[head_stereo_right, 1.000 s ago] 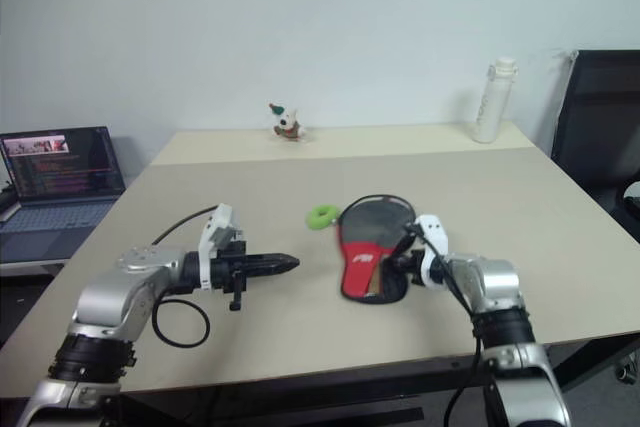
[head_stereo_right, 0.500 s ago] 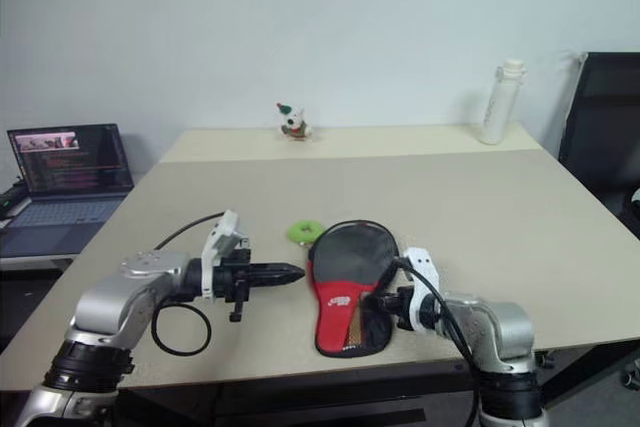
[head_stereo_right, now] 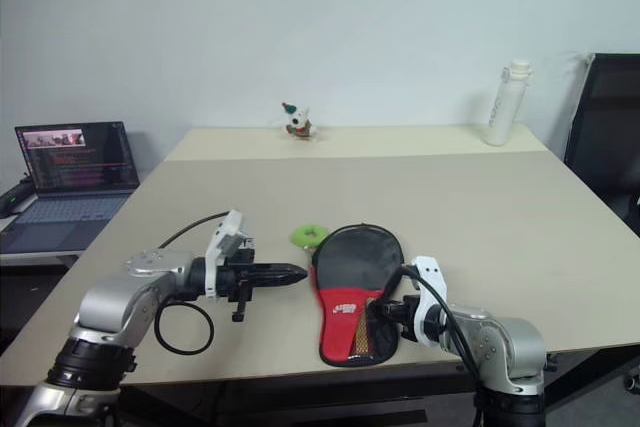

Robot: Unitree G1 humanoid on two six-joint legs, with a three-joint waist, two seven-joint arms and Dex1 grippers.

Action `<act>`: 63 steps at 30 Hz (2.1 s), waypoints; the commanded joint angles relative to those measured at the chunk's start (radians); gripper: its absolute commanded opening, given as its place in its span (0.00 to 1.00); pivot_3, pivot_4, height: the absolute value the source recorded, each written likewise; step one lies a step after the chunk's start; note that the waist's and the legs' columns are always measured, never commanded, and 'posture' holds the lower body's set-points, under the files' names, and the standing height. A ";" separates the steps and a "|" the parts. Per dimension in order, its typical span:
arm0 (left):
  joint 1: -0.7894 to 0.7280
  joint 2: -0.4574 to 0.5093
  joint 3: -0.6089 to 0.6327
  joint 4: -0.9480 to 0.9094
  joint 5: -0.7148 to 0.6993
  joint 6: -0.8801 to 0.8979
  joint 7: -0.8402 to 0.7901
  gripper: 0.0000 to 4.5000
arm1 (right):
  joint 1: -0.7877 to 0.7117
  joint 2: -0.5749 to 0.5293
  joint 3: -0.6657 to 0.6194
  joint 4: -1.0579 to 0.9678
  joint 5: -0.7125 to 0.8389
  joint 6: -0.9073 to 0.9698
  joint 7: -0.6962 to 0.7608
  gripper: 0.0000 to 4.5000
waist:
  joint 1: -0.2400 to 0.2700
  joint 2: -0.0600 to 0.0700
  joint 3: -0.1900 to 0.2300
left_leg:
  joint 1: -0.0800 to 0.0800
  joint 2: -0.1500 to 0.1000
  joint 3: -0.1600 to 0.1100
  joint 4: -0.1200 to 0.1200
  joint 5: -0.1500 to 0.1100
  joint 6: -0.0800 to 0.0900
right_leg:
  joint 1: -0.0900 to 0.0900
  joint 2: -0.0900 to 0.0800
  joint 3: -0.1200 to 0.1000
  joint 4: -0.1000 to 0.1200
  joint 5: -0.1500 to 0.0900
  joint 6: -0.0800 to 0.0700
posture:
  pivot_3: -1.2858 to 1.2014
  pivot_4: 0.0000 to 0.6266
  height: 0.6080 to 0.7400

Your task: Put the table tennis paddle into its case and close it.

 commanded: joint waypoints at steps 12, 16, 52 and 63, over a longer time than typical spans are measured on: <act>0.021 0.004 0.047 -0.009 0.002 -0.019 0.117 0.00 | -0.045 -0.282 -0.016 -0.261 0.142 0.009 0.121 1.00 | 0.017 0.000 0.000 | -0.003 0.001 0.000 0.000 0.000 0.000 | 0.000 -0.002 -0.001 -0.004 0.000 0.001 | 0.52 0.24 1.00; 0.000 -0.012 0.027 0.038 0.041 -0.053 0.164 0.00 | -0.110 -0.236 0.067 -0.198 0.123 -0.066 0.101 1.00 | 0.017 0.000 0.000 | -0.003 0.001 0.000 0.000 0.000 0.000 | 0.000 -0.001 -0.003 -0.004 0.000 0.001 | 0.52 0.24 1.00; -0.583 -0.379 0.033 1.225 0.389 -0.395 0.602 0.95 | -0.162 -0.081 0.415 0.241 -0.193 -0.571 0.092 1.00 | 0.018 -0.001 0.000 | -0.012 -0.005 -0.004 0.003 0.000 0.000 | -0.002 0.000 -0.011 -0.008 0.003 0.005 | 0.52 0.24 1.00; -0.552 -0.398 0.056 1.199 0.397 -0.406 0.574 0.44 | -0.177 -0.076 0.418 0.260 -0.224 -0.596 0.083 1.00 | 0.019 -0.001 0.000 | -0.012 -0.005 -0.004 0.004 0.000 0.000 | -0.002 0.000 -0.011 -0.007 0.003 0.005 | 0.52 0.24 1.00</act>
